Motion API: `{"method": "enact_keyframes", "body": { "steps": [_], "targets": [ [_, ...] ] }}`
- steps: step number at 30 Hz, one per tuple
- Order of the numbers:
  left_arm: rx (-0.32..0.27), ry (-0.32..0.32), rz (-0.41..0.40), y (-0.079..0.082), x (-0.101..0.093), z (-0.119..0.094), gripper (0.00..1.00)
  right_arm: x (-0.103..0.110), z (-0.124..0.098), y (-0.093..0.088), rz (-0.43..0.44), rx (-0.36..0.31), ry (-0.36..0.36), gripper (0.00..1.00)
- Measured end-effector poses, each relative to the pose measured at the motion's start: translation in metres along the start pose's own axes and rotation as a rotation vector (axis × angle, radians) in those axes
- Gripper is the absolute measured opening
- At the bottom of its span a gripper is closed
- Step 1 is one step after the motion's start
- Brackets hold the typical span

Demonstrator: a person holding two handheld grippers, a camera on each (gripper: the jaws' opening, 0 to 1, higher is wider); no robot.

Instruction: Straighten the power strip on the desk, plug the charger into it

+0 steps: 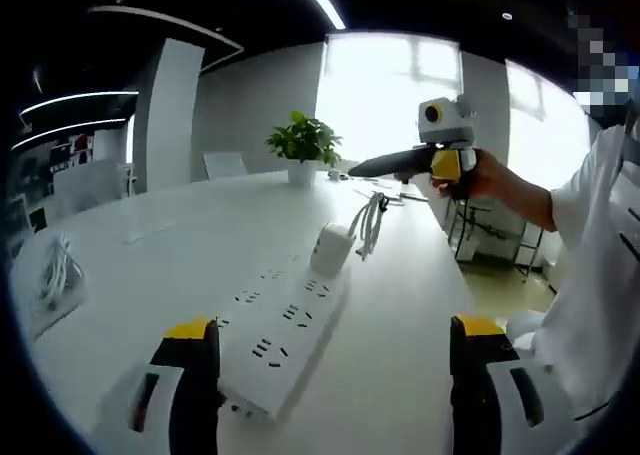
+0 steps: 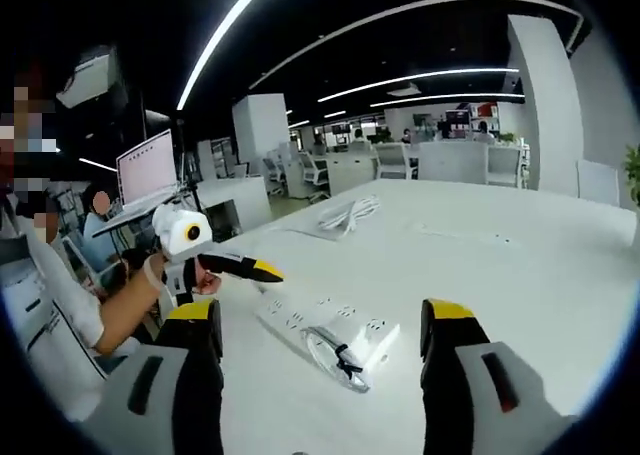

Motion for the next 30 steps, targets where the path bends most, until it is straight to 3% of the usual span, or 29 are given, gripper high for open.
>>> {"method": "enact_keyframes", "body": {
  "steps": [5, 9, 12, 18, 24, 30],
  "targets": [
    [0.021, 0.080, -0.037, -0.014, -0.003, -0.015, 0.96, 0.000, -0.009, -0.019, 0.035, 0.015, 0.002, 0.80],
    [-0.017, 0.084, -0.109, -0.020, -0.014, -0.027, 0.96, -0.006, -0.017, -0.033, 0.050, 0.024, -0.026, 0.79],
    [-0.017, 0.094, -0.119, -0.023, -0.023, -0.038, 0.96, -0.007, -0.022, -0.039, 0.033, 0.035, -0.041, 0.78],
    [0.029, 0.137, -0.090, -0.031, -0.041, -0.058, 0.96, -0.003, -0.034, -0.048, -0.027, 0.083, -0.063, 0.75],
    [0.128, 0.214, -0.042, -0.049, -0.049, -0.083, 0.96, 0.003, -0.055, -0.063, -0.115, 0.167, -0.097, 0.74],
    [0.147, 0.285, -0.060, -0.056, -0.052, -0.108, 0.92, 0.013, -0.074, -0.072, -0.087, 0.188, -0.103, 0.73]
  ]
}}
Point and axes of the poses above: the point that each gripper's makers call its tool centre point, and the gripper's own axes: z roughly forward along the fingers, x roughly to its left, y roughly out of its top, the point moved 3 cm from there along -z, roughly backward along the fingers, and after that the axes turned 2 degrees about -x, right-handed, at the moved point
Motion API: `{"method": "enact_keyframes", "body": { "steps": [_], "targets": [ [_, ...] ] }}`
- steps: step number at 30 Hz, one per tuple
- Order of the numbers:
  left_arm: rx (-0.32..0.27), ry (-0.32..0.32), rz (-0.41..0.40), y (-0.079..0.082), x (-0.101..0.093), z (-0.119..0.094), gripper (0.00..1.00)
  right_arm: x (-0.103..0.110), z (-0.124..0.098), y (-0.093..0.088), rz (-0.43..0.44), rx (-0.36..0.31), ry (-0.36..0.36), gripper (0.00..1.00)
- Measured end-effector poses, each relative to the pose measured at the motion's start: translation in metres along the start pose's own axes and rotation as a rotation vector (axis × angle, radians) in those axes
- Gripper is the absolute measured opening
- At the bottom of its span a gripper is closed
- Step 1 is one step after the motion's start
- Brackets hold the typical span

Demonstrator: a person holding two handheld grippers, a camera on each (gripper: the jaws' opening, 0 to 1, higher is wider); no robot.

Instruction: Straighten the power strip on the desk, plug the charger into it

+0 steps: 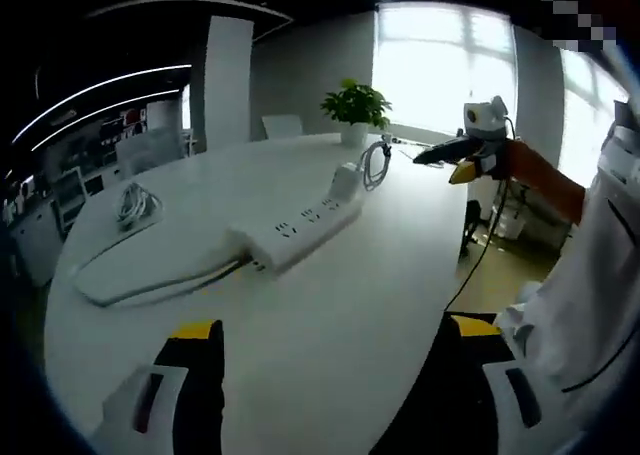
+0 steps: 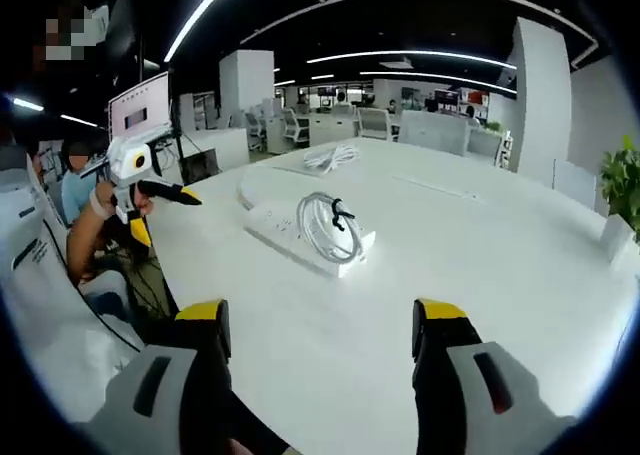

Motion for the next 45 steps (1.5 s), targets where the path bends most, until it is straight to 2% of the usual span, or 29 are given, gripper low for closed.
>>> {"method": "enact_keyframes", "body": {
  "steps": [4, 9, 15, 22, 29, 37, 45],
  "targets": [
    [-0.012, 0.015, 0.002, 0.000, -0.012, -0.013, 0.95, 0.002, -0.012, -0.004, -0.017, 0.015, -0.021, 0.73],
    [-0.017, 0.053, -0.028, -0.002, -0.021, -0.032, 0.96, 0.008, -0.030, -0.001, -0.015, -0.007, -0.045, 0.74],
    [-0.007, 0.090, -0.033, -0.013, -0.029, -0.049, 0.96, 0.014, -0.044, -0.006, -0.036, -0.004, -0.070, 0.74],
    [-0.030, 0.113, -0.026, -0.014, -0.038, -0.066, 0.96, 0.021, -0.053, -0.010, 0.008, -0.025, -0.071, 0.74],
    [-0.016, 0.110, -0.015, -0.024, -0.047, -0.069, 0.96, 0.039, -0.056, -0.011, 0.008, -0.031, -0.051, 0.74],
    [-0.021, 0.092, 0.006, -0.028, -0.060, -0.075, 0.96, 0.045, -0.062, -0.013, 0.016, -0.044, -0.061, 0.74],
    [-0.019, 0.095, 0.015, -0.028, -0.064, -0.077, 0.96, 0.051, -0.061, -0.016, 0.026, -0.051, -0.049, 0.74]
  ]
}}
Point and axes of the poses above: the point that each gripper's makers call its tool centre point, and the gripper's own axes: z roughly forward along the fingers, x roughly to its left, y roughly out of its top, the point moved 3 cm from there along -z, roughly backward along the fingers, and after that the axes turned 2 degrees about -x, right-handed, at the moved point
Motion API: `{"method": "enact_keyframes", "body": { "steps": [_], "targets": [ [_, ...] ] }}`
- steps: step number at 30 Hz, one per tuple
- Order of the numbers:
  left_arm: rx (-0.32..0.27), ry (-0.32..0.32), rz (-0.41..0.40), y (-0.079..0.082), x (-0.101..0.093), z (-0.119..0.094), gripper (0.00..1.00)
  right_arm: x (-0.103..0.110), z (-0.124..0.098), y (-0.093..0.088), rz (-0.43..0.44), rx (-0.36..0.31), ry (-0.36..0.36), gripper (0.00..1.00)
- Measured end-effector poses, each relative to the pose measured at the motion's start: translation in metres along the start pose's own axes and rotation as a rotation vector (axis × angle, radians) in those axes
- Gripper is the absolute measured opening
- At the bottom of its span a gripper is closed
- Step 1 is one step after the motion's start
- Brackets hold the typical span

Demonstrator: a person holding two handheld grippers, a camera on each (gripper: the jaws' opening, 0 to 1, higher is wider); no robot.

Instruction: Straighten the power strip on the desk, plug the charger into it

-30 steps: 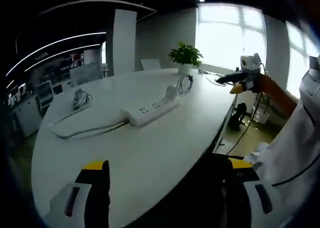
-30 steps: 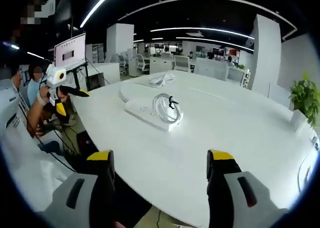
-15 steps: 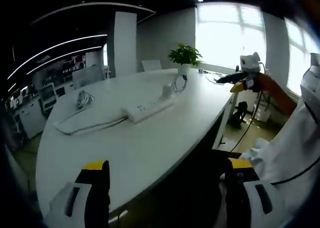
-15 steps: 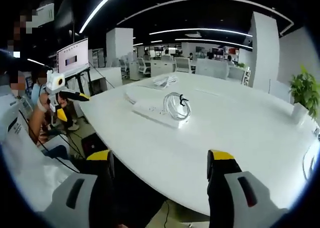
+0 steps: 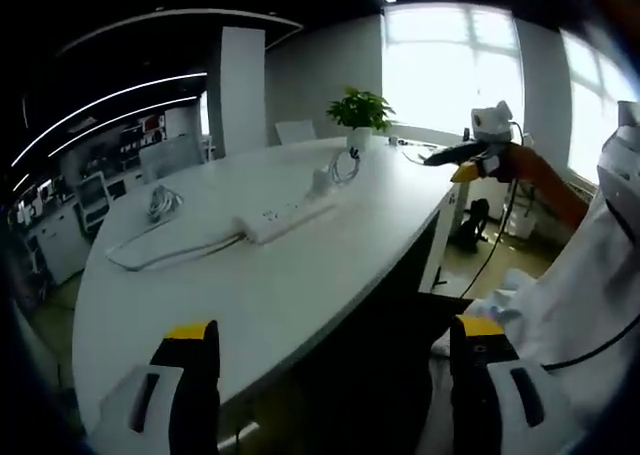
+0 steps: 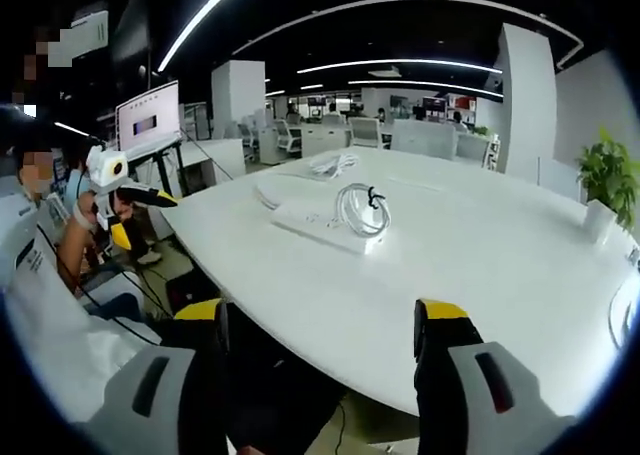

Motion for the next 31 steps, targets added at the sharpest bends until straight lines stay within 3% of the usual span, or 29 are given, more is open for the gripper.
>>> {"method": "enact_keyframes", "body": {
  "steps": [7, 13, 31],
  "targets": [
    [-0.008, 0.002, 0.015, 0.001, -0.005, -0.005, 0.96, 0.006, -0.006, -0.004, 0.007, 0.006, 0.006, 0.74],
    [-0.022, 0.006, 0.014, 0.003, -0.007, -0.010, 0.96, 0.007, -0.014, 0.004, 0.000, -0.026, -0.003, 0.74],
    [0.006, -0.003, 0.027, 0.000, -0.012, -0.005, 0.96, 0.011, -0.013, -0.001, 0.003, -0.023, 0.004, 0.74]
  ]
}}
Point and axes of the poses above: the point that each gripper's makers call its tool centre point, and the gripper's own axes: z roughly forward along the fingers, x roughly to its left, y roughly out of its top, the point moved 3 cm from there along -z, roughly backward along the fingers, and after that the axes turned 2 degrees about -x, right-handed, at the moved point
